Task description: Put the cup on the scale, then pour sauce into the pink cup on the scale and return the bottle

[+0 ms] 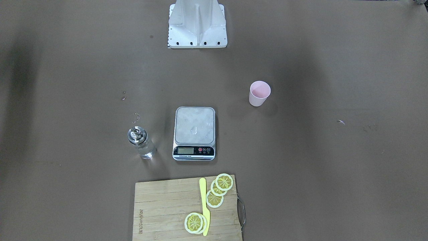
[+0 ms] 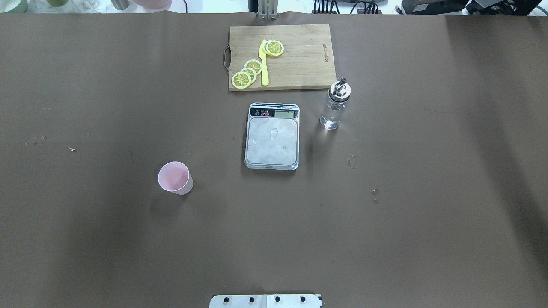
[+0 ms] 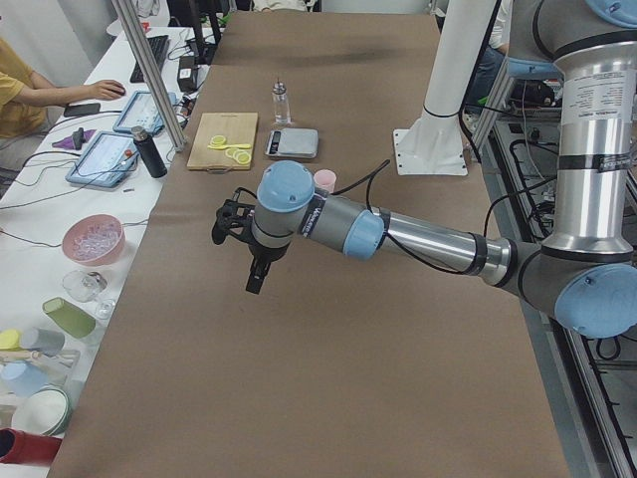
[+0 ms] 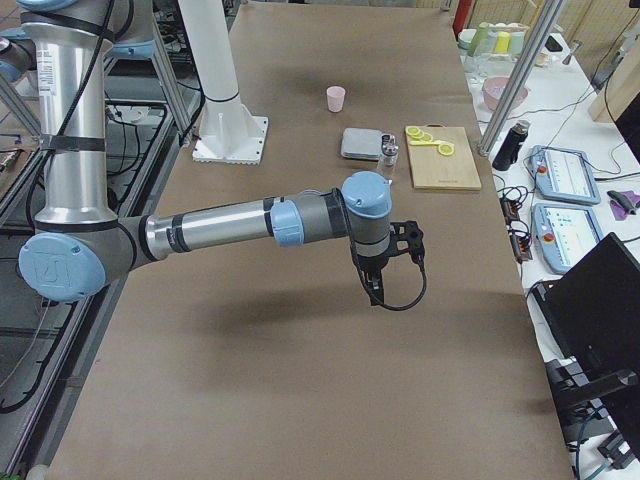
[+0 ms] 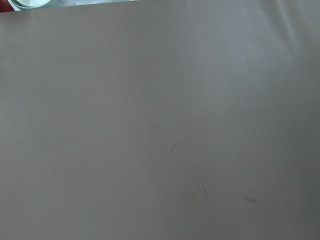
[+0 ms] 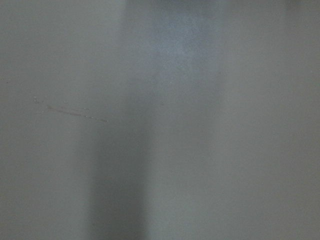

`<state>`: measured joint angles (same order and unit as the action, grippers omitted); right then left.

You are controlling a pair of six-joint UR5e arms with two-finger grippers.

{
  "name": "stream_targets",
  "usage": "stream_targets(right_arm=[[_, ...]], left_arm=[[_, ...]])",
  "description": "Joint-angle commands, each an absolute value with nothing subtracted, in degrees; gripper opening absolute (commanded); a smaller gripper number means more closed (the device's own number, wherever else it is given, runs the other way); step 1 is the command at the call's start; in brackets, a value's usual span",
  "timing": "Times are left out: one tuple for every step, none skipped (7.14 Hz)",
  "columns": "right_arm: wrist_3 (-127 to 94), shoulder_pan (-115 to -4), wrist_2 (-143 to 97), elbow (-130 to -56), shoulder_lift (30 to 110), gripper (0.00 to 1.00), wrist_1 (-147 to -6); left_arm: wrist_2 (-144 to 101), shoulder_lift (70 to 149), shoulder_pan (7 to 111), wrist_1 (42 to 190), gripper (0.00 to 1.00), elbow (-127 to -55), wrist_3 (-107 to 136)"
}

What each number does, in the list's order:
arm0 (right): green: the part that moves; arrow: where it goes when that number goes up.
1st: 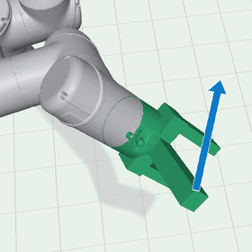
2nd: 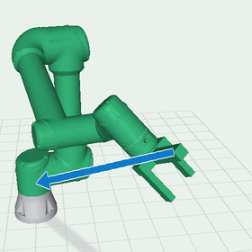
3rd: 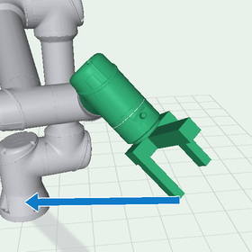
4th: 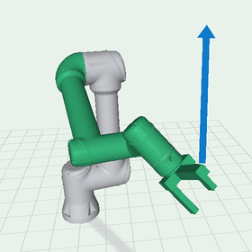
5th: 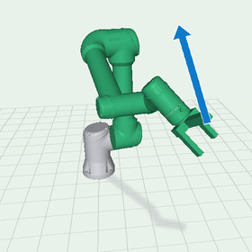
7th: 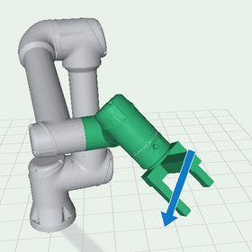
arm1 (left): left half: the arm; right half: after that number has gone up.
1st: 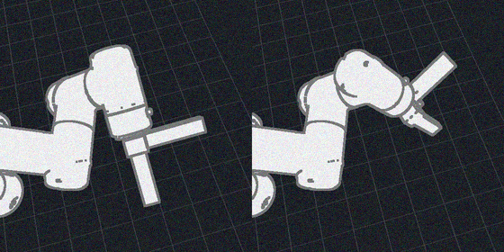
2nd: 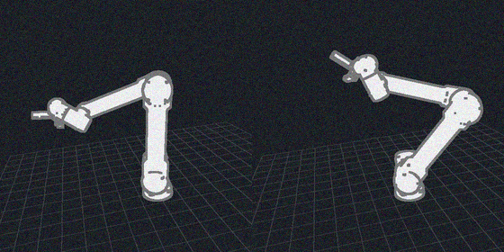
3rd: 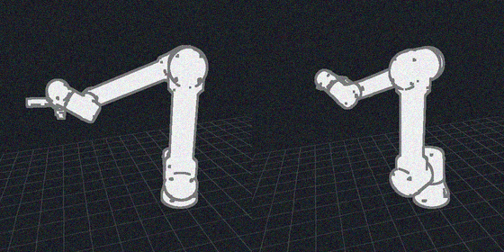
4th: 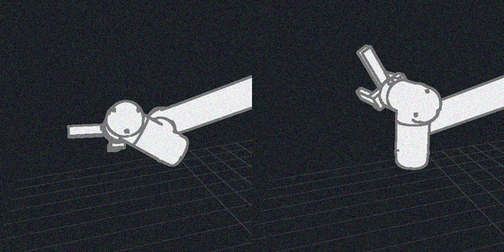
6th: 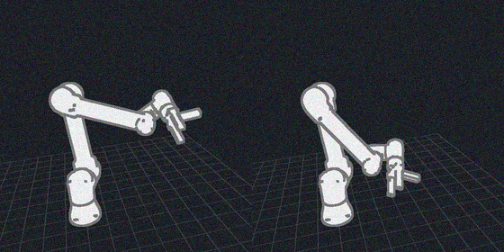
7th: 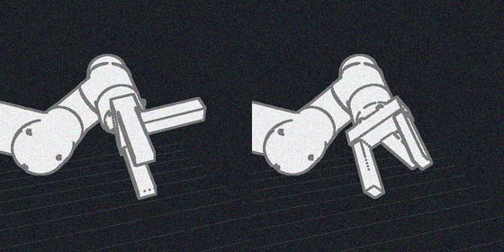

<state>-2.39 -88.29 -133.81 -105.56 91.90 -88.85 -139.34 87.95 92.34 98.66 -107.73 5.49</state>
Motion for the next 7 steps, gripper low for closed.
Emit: stream_targets(right_arm=[[-2.5, -85.4, -134.6, -108.5, 91.8, 1.00, -89.2], [-2.5, -83.0, -135.3, -108.6, 91.4, 1.00, -88.9], [-2.6, -79.9, -135.5, -108.5, 90.4, 1.00, -88.9], [-4.7, -77.8, -135.8, -108.5, 88.7, 1.00, -88.8], [-6.5, -75.9, -135.9, -108.6, 87.8, 1.00, -88.8], [-6.5, -74.7, -136.0, -108.6, 86.8, 1.00, -88.7], [-6.6, -73.1, -136.3, -108.7, 85.4, 1.00, -88.8]], left_arm=[[-138.3, 89.0, 87.4, 97.6, 0.98, -110.9, 6.8], [-138.4, 89.5, 84.1, 97.3, 0.98, -112.2, 9.7], [-138.4, 91.9, 78.0, 97.2, 0.98, -112.3, 15.2], [-138.3, 93.4, 72.9, 96.8, 0.98, -114.9, 20.7], [-138.3, 93.8, 69.2, 96.1, 0.98, -118.2, 25.6], [-138.3, 94.1, 65.6, 96.0, 0.98, -120.6, 29.8], [-138.3, 96.6, 62.5, 95.9, 0.98, -120.9, 34.7]])
